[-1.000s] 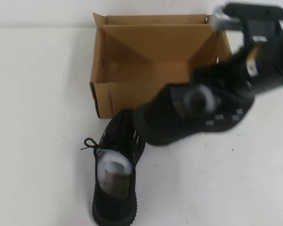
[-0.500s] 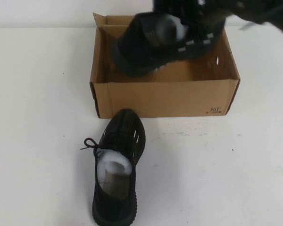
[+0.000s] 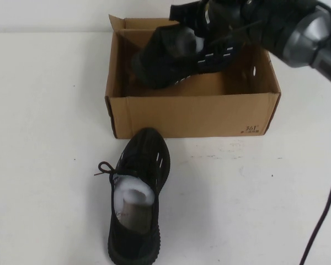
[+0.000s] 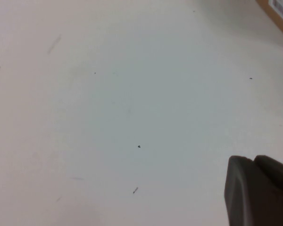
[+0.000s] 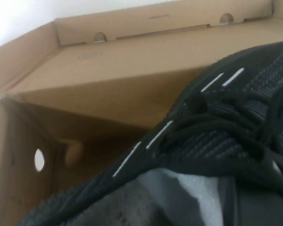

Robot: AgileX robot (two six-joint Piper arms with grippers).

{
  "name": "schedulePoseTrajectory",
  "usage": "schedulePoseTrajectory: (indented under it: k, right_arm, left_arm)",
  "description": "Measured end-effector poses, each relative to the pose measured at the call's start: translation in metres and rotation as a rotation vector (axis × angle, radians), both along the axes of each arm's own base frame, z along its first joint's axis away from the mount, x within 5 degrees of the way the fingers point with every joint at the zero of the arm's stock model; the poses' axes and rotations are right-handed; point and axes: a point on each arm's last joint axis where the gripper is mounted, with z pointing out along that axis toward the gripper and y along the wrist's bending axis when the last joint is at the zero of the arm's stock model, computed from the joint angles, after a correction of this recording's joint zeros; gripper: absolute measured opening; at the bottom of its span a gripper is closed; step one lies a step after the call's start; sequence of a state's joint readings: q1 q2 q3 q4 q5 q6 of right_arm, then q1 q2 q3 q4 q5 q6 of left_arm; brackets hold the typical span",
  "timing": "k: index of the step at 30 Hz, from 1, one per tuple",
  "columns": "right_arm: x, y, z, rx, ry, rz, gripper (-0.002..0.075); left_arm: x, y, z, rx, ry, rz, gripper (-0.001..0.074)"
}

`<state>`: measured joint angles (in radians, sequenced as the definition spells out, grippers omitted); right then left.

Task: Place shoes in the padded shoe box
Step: Place the shoe in the shoe box

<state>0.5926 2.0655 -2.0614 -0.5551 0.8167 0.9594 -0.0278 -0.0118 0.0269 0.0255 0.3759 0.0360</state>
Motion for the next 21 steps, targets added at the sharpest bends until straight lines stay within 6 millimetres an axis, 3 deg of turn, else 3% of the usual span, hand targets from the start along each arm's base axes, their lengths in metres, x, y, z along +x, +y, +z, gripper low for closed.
schedulePoseTrajectory:
  k: [11, 21]
  right_arm:
    - [0.018, 0.008, -0.020, 0.095, -0.009, -0.036, 0.0020]
    - [0.009, 0.011, -0.016, -0.009, 0.005, -0.005, 0.0020]
  left_arm:
    - [0.000, 0.000, 0.000, 0.000, 0.000, 0.000, -0.0004]
    - [0.000, 0.000, 0.000, 0.000, 0.000, 0.000, -0.0004]
